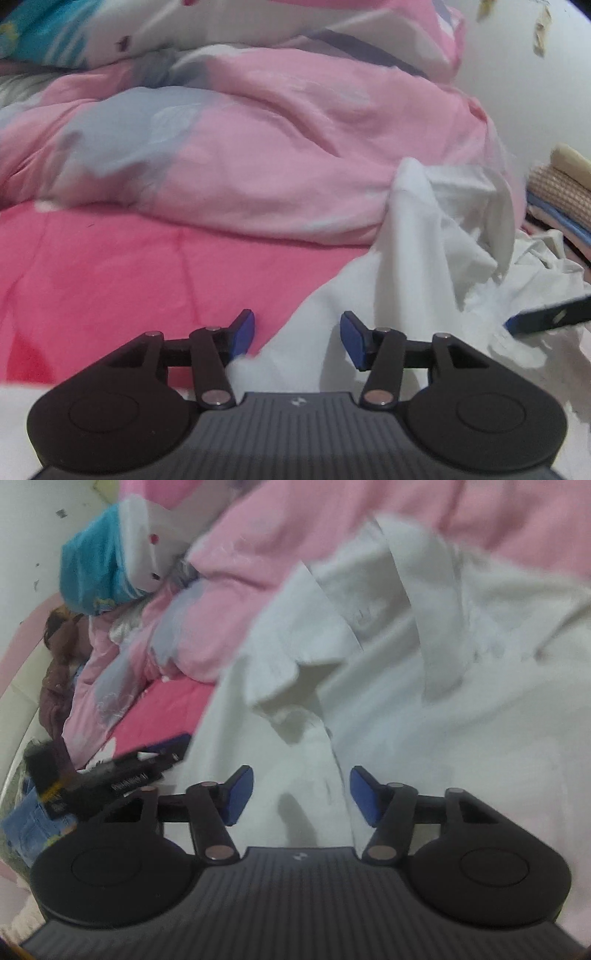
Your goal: Fold clothes
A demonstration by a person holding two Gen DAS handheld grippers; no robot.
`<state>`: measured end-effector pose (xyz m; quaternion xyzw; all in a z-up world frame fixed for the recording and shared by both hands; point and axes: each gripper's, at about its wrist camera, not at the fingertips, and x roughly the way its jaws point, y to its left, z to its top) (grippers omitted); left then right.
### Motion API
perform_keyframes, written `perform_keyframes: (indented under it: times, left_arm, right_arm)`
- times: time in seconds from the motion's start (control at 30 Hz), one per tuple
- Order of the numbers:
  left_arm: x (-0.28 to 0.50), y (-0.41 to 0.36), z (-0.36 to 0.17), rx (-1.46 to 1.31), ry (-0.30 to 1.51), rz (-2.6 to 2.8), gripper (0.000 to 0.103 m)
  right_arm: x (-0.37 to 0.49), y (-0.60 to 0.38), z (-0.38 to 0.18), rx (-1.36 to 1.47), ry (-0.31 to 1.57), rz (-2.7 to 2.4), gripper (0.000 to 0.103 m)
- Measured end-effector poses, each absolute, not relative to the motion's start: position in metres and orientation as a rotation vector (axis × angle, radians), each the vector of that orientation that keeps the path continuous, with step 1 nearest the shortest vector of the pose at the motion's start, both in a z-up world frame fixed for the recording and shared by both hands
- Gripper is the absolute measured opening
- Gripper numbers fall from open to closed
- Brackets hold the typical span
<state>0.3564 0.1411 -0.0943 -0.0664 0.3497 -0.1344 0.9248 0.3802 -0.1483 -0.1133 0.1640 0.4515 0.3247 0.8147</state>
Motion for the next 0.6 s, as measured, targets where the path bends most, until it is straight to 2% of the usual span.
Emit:
perform_keyframes:
  times: [0.1, 0.17, 0.2, 0.27, 0.47, 0.6]
  left_arm:
    - [0.368, 0.133, -0.092, -0.113, 0.742, -0.306, 0.047]
    - [0.372, 0.121, -0.094, -0.049, 0.746, -0.3, 0.031]
    - [0.371, 0.115, -0.096, -0.011, 0.738, -0.299, 0.026]
    - [0.367, 0.105, -0.097, 0.047, 0.714, -0.3, 0.003]
    - [0.355, 0.108, -0.091, 0.098, 0.638, -0.231, 0.001]
    - [0.366, 0.138, -0.089, -0.013, 0.659, -0.171, 0.002]
  right_arm:
    - [0.38, -0.155, -0.127, 0.402, 0.942, 0.705, 0.043]
    - [0.38, -0.161, -0.132, 0.432, 0.933, 0.706, 0.033]
    - [0.38, -0.163, -0.134, 0.438, 0.927, 0.707, 0.03]
    - [0.378, -0.167, -0.138, 0.446, 0.911, 0.712, 0.024]
    - [0.374, -0.172, -0.145, 0.423, 0.855, 0.708, 0.009]
    - [0.371, -0.171, -0.146, 0.396, 0.824, 0.7, 0.006]
